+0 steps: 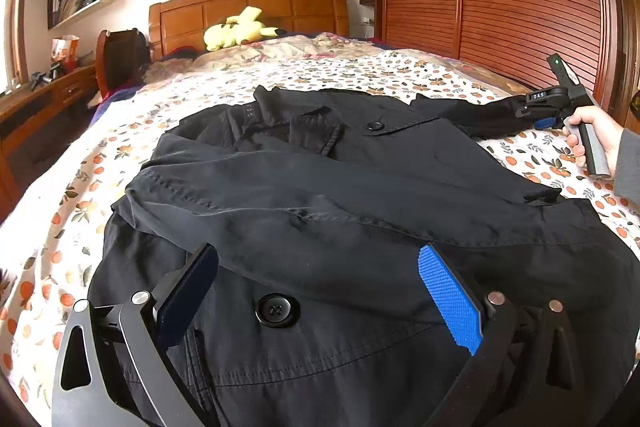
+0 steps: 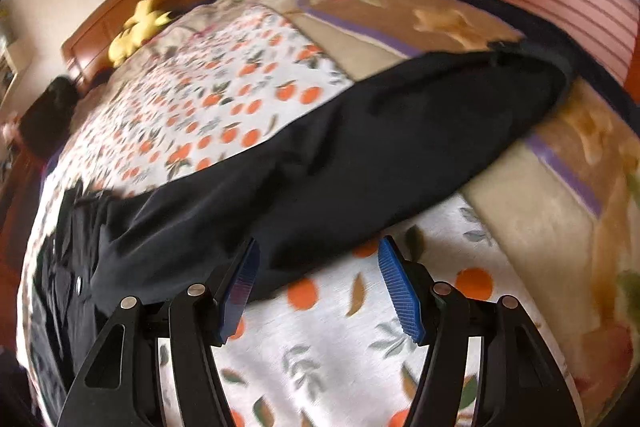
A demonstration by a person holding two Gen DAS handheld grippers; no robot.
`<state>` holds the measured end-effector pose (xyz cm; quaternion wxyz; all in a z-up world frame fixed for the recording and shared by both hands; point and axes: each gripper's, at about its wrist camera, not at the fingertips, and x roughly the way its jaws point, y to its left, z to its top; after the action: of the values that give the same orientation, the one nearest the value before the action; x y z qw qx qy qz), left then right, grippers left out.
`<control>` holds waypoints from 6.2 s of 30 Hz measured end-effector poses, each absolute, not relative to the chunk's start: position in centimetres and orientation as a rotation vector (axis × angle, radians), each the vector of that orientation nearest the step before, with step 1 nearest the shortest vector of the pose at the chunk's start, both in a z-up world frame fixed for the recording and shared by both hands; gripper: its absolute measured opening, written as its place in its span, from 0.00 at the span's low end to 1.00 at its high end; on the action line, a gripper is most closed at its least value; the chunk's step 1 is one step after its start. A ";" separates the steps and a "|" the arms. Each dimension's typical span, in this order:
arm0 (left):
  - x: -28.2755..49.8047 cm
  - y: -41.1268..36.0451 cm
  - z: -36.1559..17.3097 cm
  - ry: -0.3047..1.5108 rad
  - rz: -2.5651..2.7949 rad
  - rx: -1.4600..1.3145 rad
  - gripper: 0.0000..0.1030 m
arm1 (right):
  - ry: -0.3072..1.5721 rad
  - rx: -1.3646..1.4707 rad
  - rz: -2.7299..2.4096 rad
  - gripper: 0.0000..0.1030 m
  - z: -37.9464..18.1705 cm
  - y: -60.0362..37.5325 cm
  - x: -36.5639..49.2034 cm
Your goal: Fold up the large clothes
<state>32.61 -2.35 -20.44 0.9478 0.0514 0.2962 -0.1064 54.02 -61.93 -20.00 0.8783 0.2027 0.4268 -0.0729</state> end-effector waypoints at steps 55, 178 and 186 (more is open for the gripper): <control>26.9 5.4 -16.3 0.511 -0.189 -0.016 0.98 | 0.908 -0.040 0.385 0.05 -14.9 -28.1 43.3; 30.0 2.0 -17.3 0.849 -0.109 0.103 0.02 | 0.694 -0.015 0.542 0.49 -16.0 -36.7 28.7; 25.9 3.5 -10.9 0.664 -0.083 0.075 0.02 | 0.713 -0.043 0.526 0.49 -16.7 -35.4 29.3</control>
<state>25.94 3.51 -10.89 0.9438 0.0369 0.3260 -0.0408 29.26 -35.41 -16.73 0.9033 -0.0206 0.3447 0.2545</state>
